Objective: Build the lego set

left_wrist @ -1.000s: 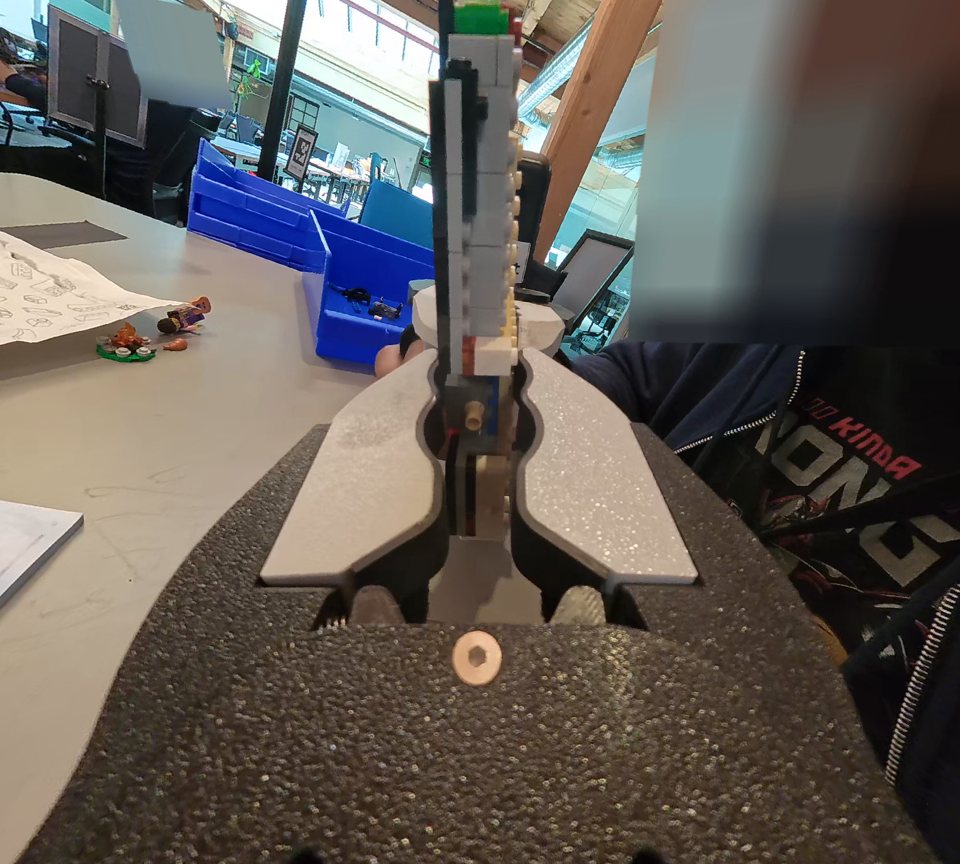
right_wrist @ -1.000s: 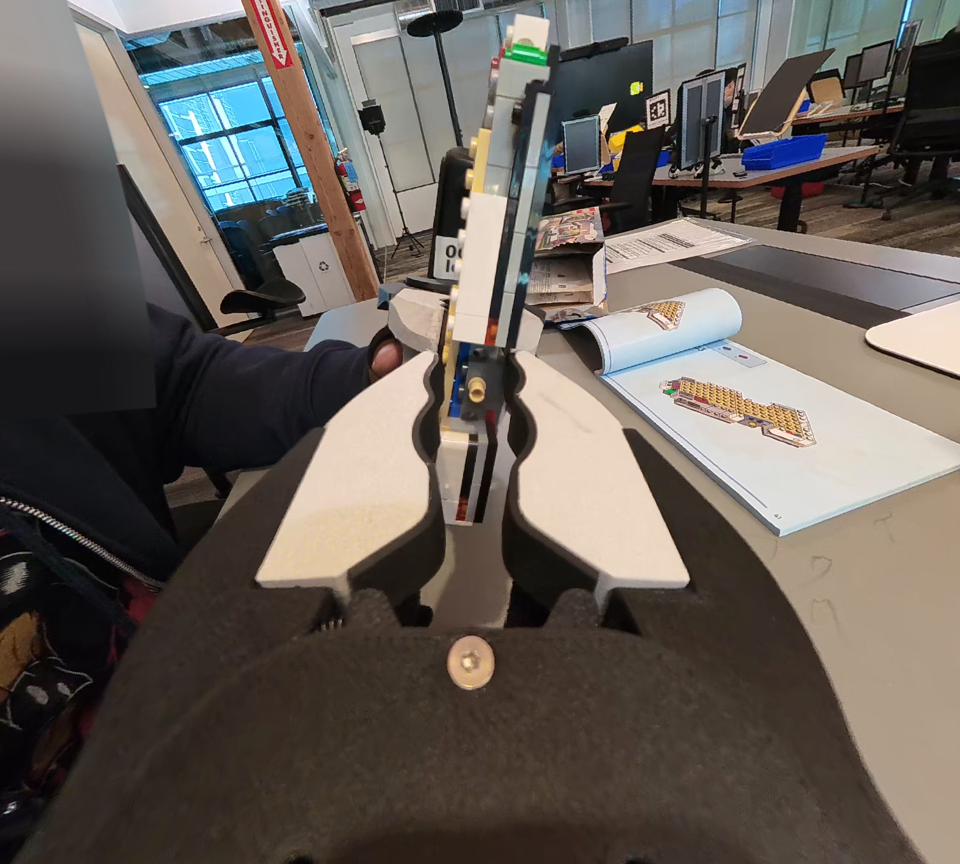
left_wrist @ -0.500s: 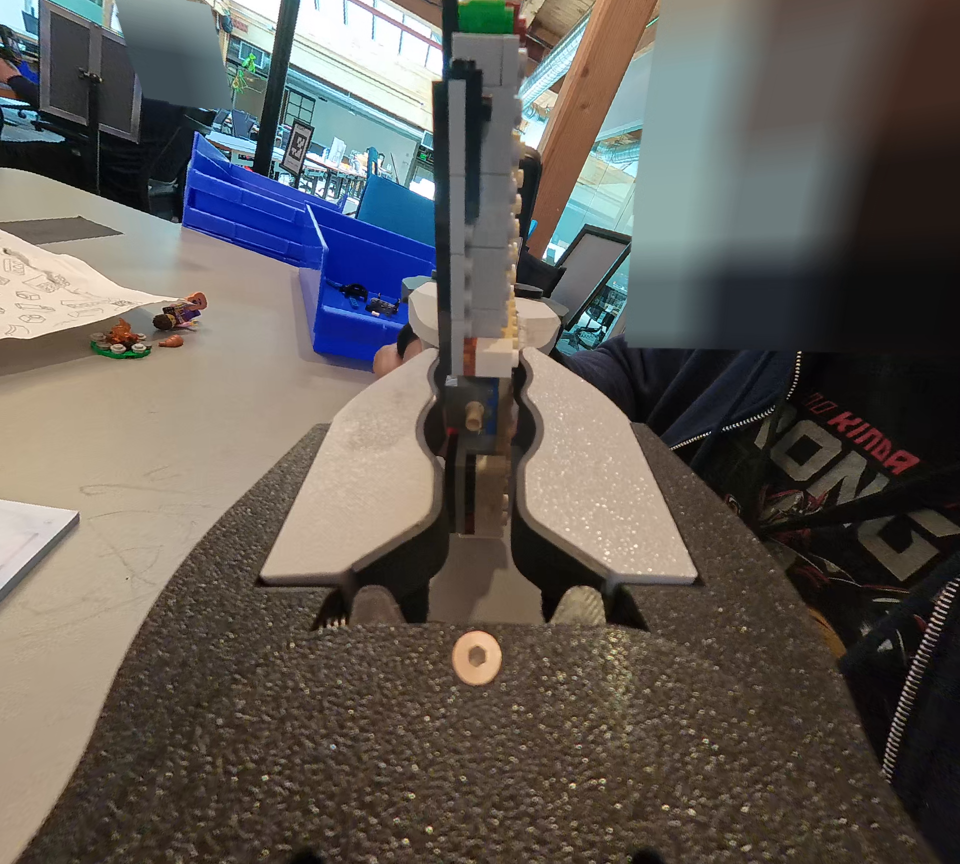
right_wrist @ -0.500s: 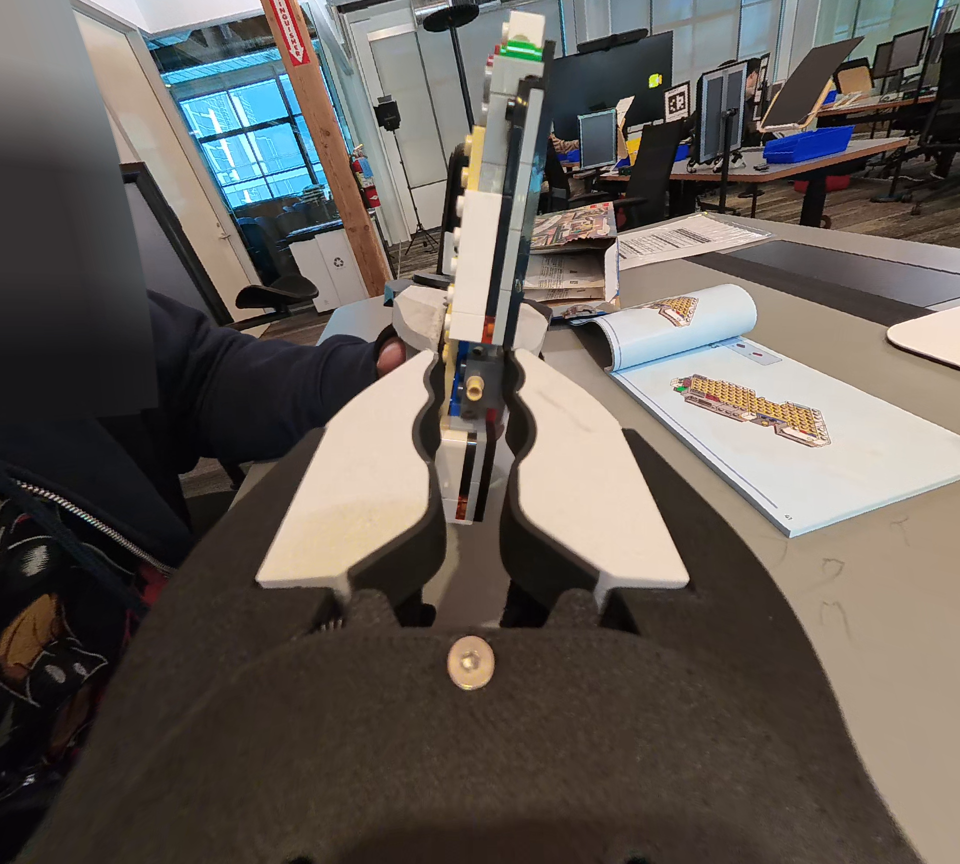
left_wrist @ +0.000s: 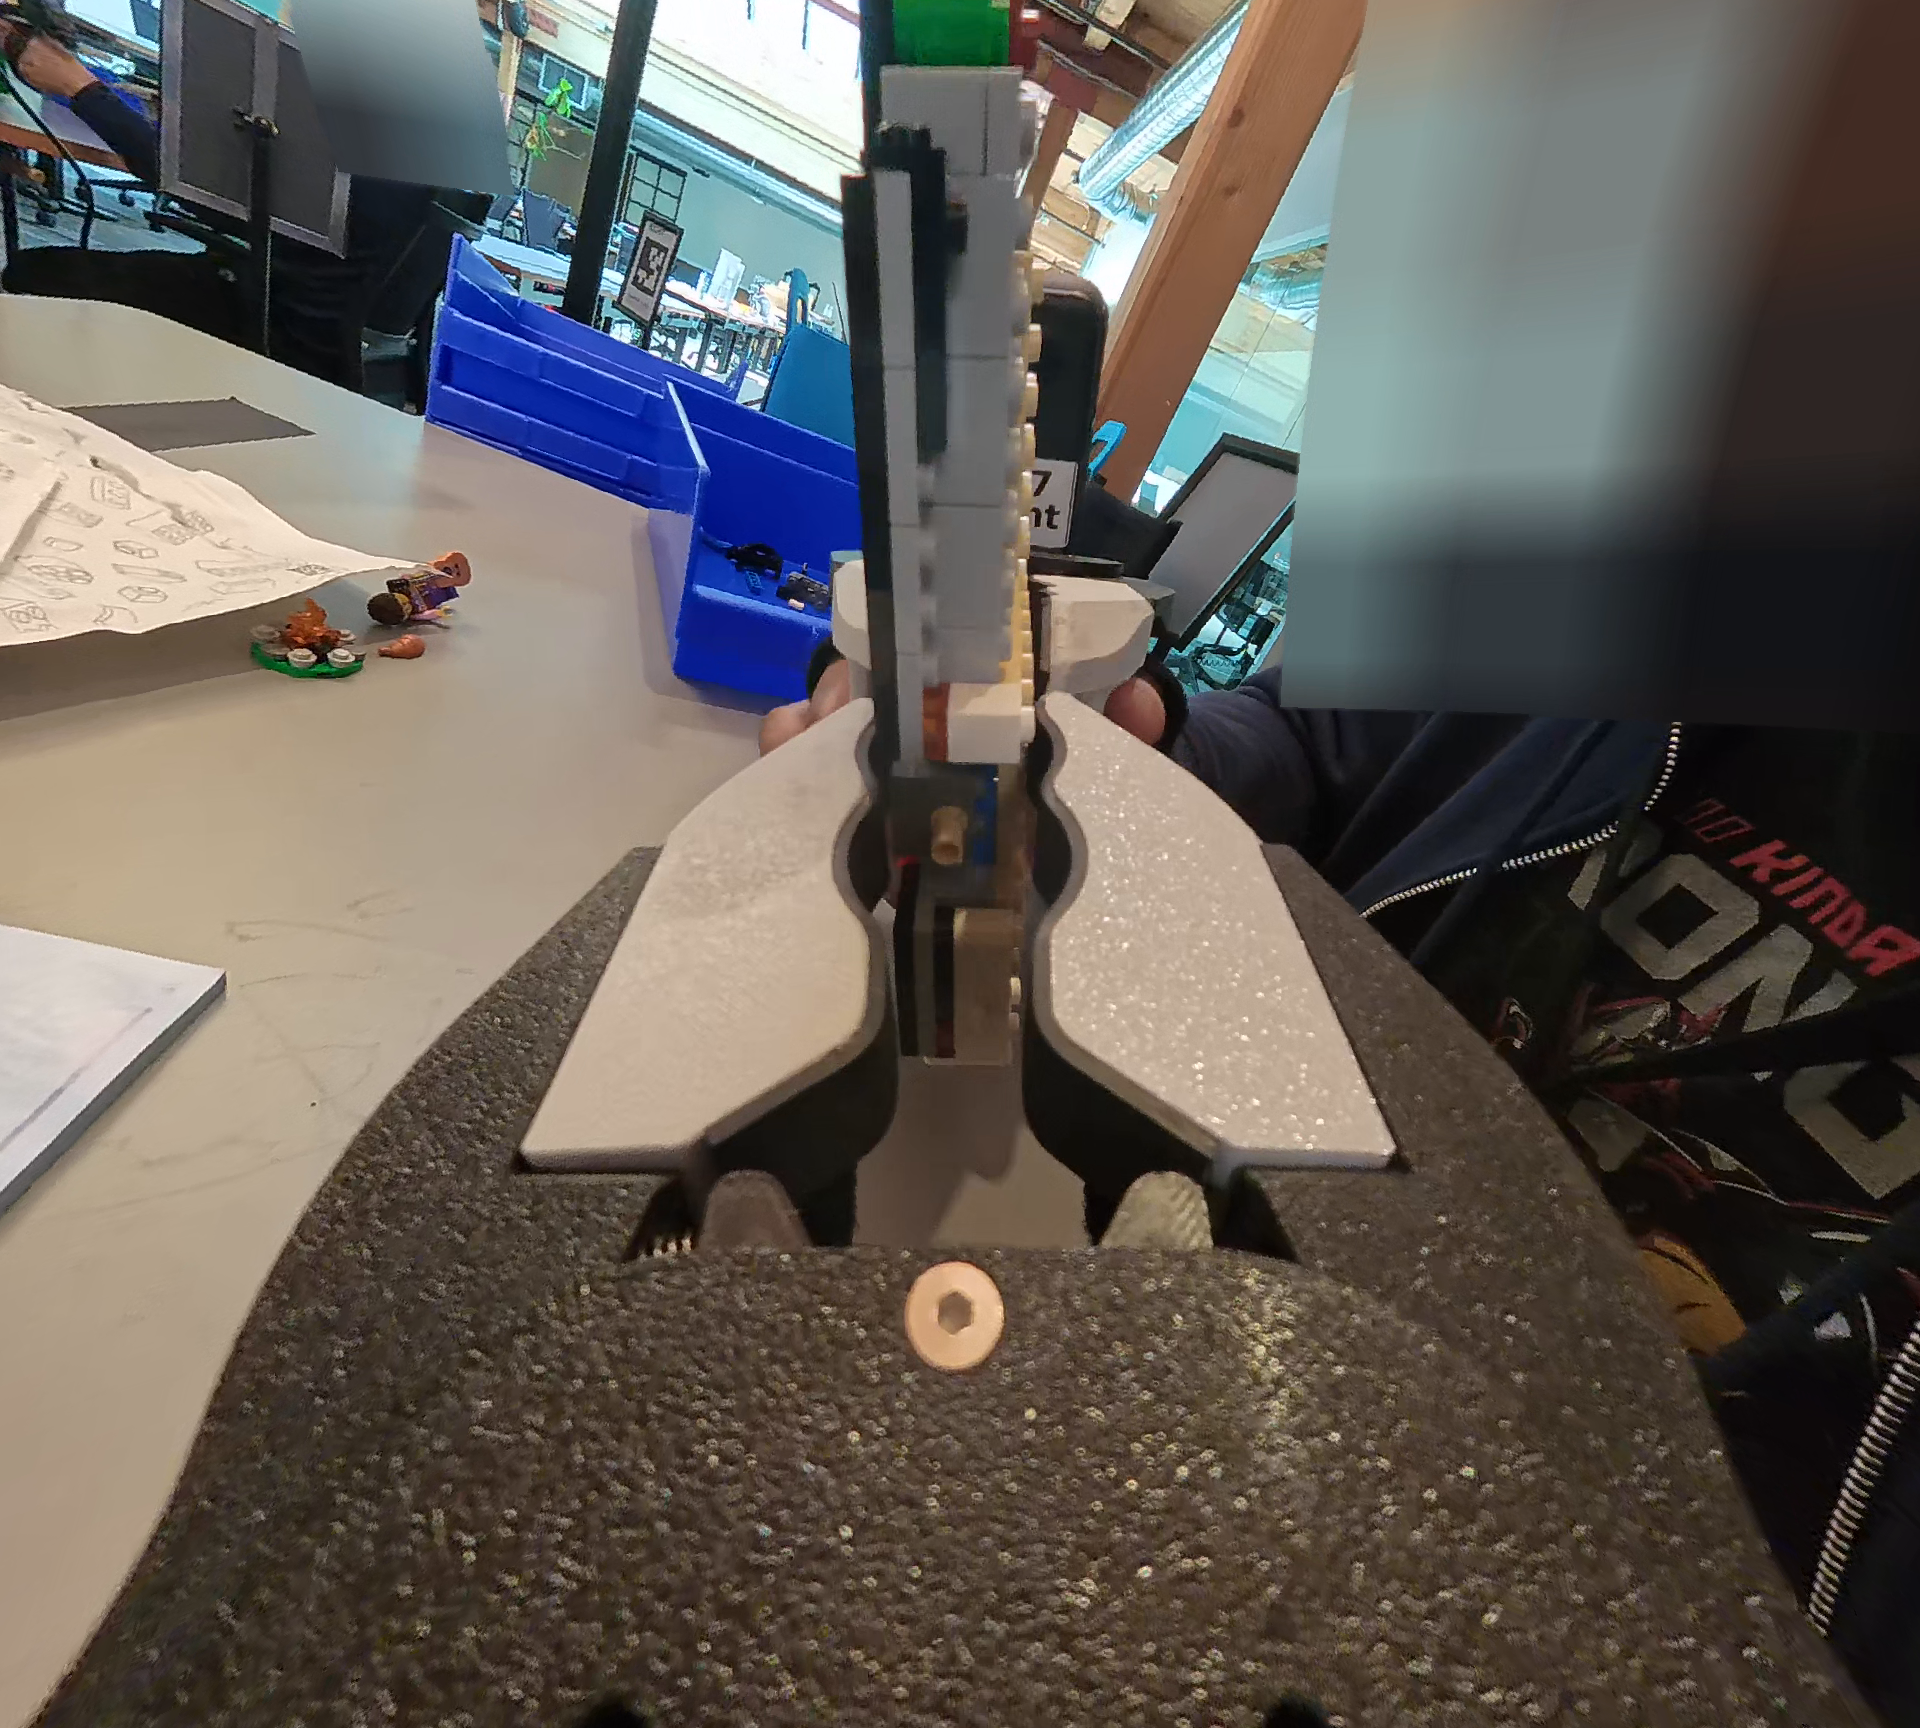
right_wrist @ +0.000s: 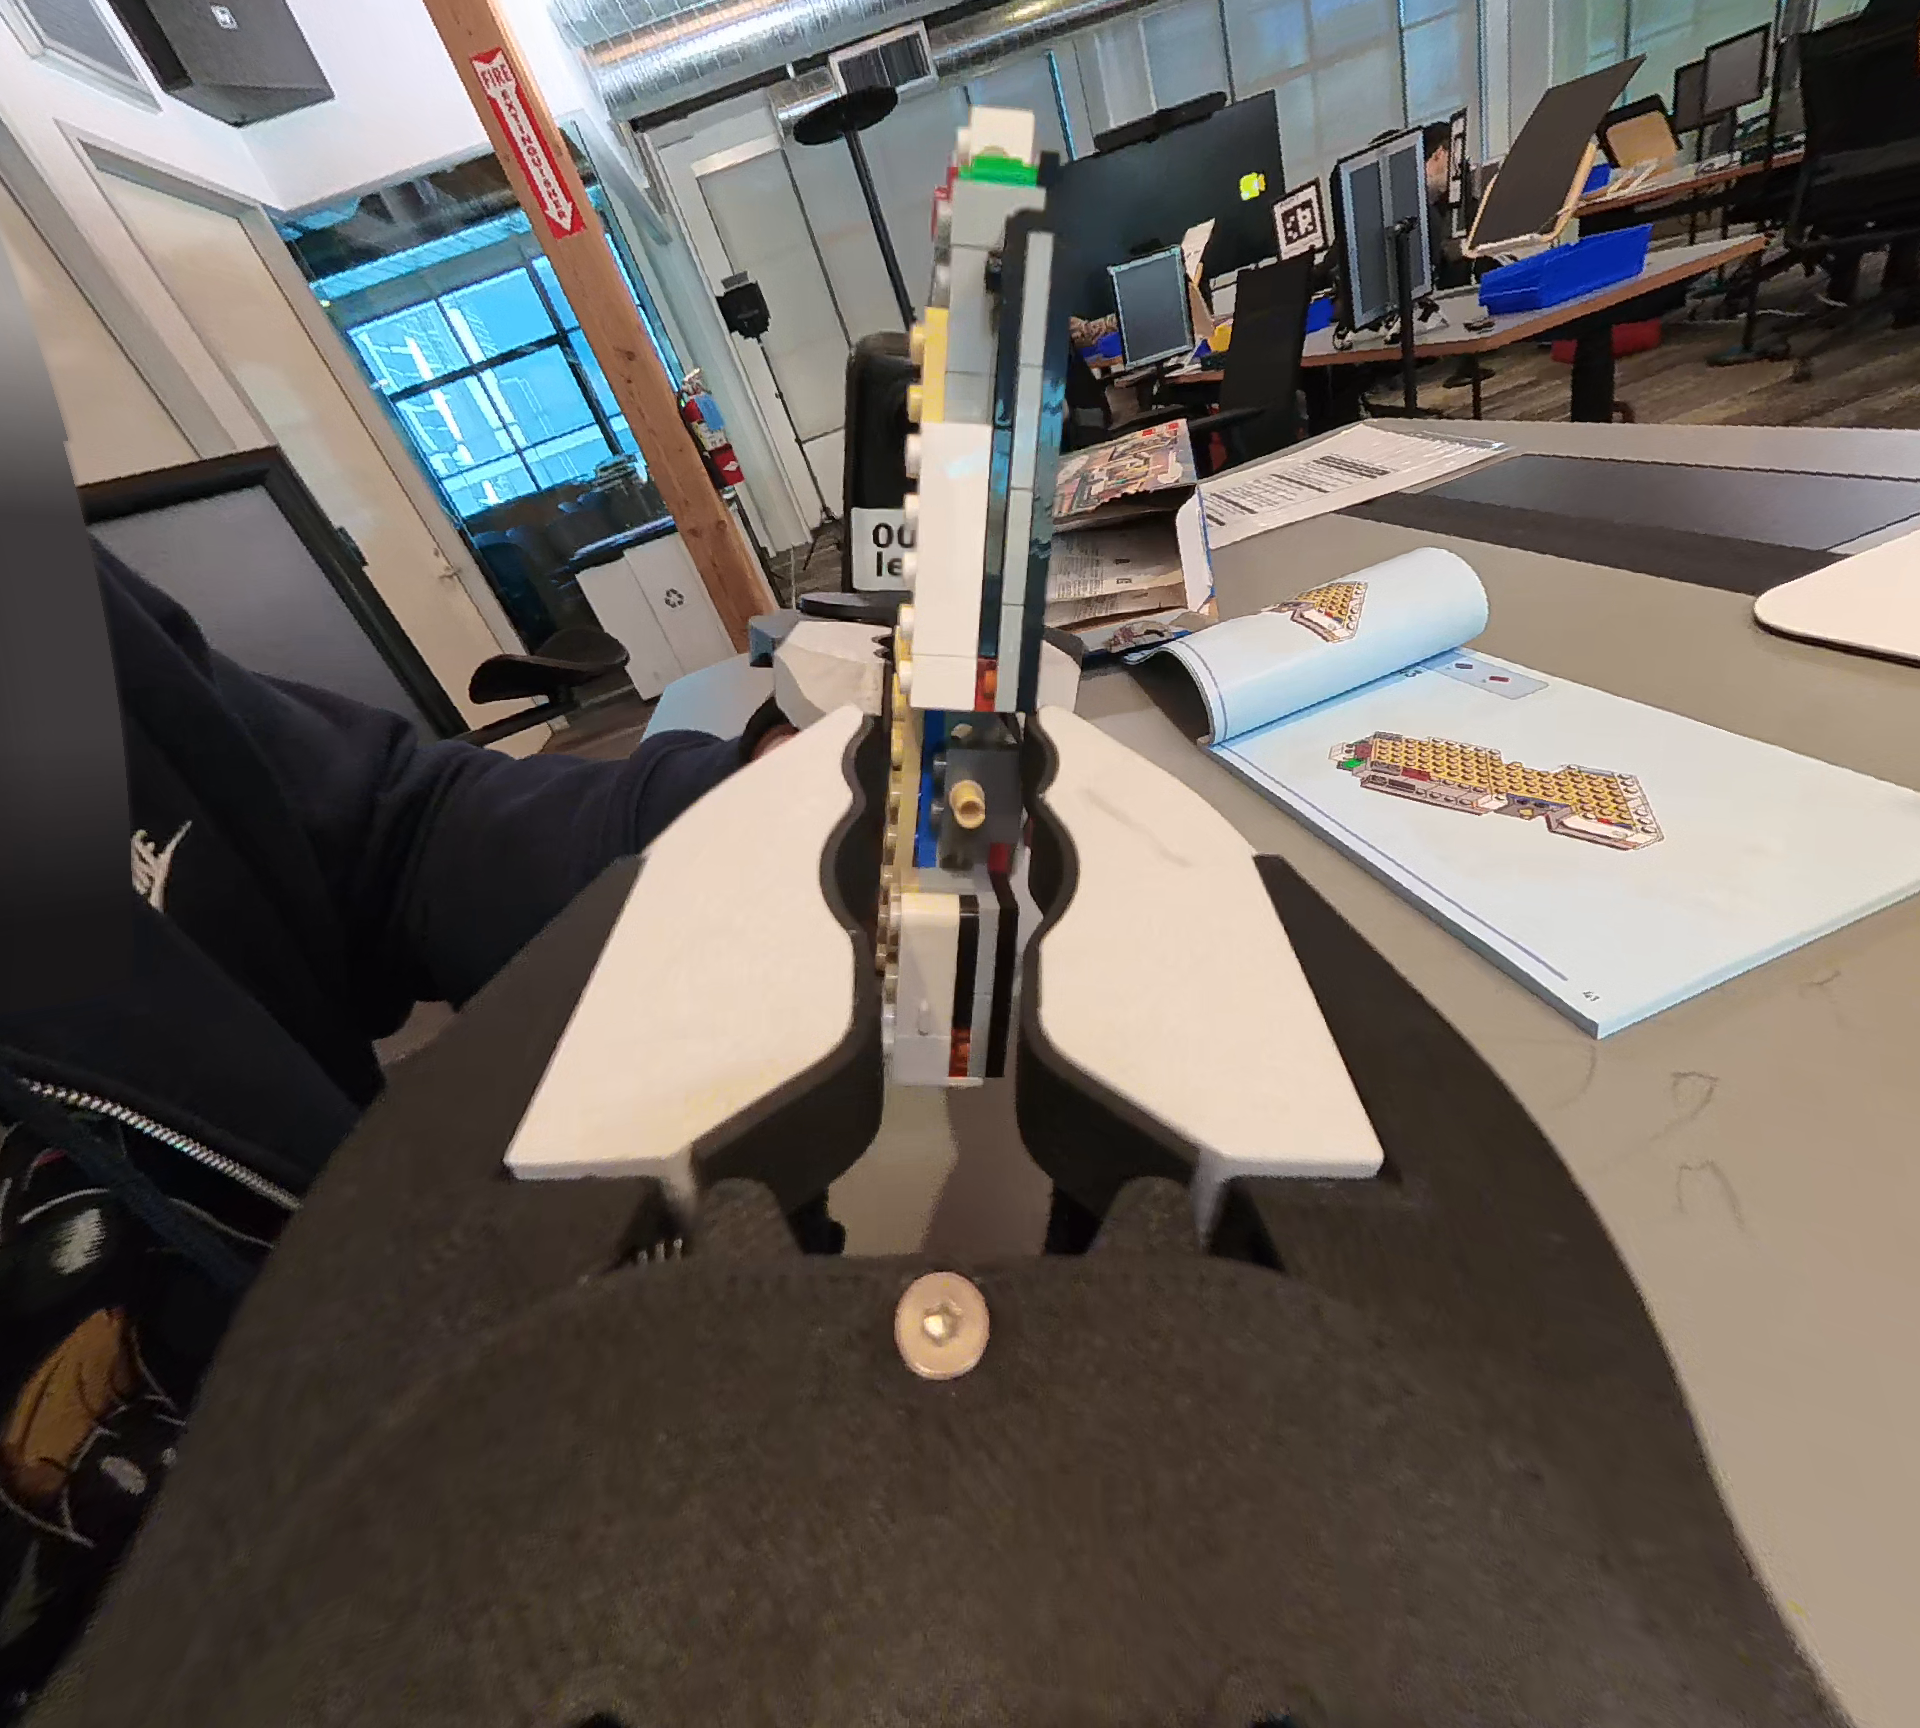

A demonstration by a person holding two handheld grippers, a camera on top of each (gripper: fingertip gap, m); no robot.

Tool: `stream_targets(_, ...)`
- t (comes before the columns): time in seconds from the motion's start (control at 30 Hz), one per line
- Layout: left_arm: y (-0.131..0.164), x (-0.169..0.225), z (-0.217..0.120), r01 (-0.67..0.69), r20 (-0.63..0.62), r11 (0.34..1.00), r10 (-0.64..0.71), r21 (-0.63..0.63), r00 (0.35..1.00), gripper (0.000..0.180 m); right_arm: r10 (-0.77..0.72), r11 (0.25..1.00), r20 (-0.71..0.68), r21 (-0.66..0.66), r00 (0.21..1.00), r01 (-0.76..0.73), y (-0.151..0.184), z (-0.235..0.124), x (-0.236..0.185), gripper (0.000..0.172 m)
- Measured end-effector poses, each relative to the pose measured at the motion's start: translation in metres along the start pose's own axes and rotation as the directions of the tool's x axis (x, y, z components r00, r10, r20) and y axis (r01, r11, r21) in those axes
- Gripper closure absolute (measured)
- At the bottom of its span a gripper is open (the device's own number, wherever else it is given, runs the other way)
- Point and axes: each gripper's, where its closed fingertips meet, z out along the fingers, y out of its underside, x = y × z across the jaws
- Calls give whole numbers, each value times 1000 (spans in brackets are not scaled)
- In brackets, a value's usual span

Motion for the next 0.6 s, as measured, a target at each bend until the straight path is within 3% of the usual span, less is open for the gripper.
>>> stream_targets(0.6,-1,1,3,6,2,999,-6,39,1000,157,32,998,19,48,999,-33,-3,-2,1,150)
